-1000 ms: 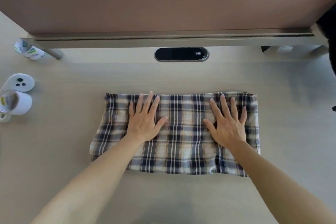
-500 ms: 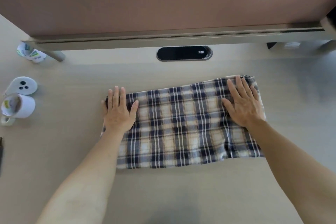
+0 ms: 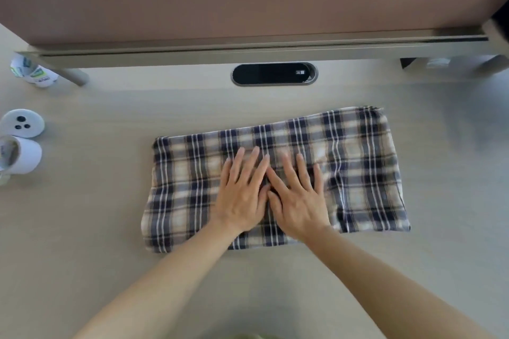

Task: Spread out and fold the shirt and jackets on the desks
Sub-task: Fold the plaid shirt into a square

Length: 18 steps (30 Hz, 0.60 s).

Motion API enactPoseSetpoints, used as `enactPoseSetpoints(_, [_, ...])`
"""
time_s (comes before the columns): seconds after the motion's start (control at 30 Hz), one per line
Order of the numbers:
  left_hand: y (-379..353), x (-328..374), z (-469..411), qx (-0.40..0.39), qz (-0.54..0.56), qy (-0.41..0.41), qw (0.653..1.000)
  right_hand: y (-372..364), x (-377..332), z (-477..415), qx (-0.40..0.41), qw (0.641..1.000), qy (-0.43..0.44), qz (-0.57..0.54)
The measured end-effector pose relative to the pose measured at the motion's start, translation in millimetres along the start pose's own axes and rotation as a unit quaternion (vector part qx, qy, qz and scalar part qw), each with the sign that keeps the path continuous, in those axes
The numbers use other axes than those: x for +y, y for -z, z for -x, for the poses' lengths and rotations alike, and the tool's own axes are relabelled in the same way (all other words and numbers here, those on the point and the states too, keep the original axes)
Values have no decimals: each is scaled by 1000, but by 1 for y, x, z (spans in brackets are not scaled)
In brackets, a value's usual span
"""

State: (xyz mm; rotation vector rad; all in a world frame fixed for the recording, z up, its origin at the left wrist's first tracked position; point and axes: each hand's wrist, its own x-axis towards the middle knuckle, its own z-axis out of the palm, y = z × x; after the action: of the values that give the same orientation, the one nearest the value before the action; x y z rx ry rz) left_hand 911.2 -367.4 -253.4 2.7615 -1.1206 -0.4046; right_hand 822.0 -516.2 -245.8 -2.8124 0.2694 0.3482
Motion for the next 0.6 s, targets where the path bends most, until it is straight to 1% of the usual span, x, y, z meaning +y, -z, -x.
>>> enactPoseSetpoints(0.07, [-14, -12, 9, -31, -32, 23, 999, -11, 15, 2, -31, 999, -7, 36])
enactPoseSetpoints(0.17, [-15, -35, 10, -45, -44, 33, 997, -6, 56, 0, -42, 996, -26, 70])
enactPoseSetpoints(0.23, [-9, -46, 11, -60, -39, 65, 995, 3, 77, 0, -31, 995, -48, 78])
enactPoseSetpoints(0.33, [9, -52, 2, -91, 10, 145, 985, 22, 108, -16, -44, 994, -17, 96])
enactPoseSetpoints(0.37, [20, -50, -9, -92, 28, 159, 983, 30, 119, -30, -52, 993, -1, 102])
enactPoseSetpoints(0.4, [32, -46, -22, -80, 35, 154, 984, 41, 129, -43, -55, 992, 13, 114])
enactPoseSetpoints(0.47, [55, -28, -54, -44, 48, 99, 993, 64, 141, -69, -53, 986, 39, 152])
enactPoseSetpoints(0.5, [65, -18, -71, -31, 54, 75, 995, 75, 140, -76, -53, 982, 39, 179])
enactPoseSetpoints(0.53, [73, -10, -87, -28, 69, 67, 995, 85, 135, -78, -50, 981, 22, 188])
enactPoseSetpoints(0.57, [78, -2, -104, -38, 86, 76, 993, 90, 127, -77, -38, 985, -6, 168])
enactPoseSetpoints(0.6, [83, 3, -119, -63, 95, 94, 989, 95, 114, -72, -16, 993, -40, 110])
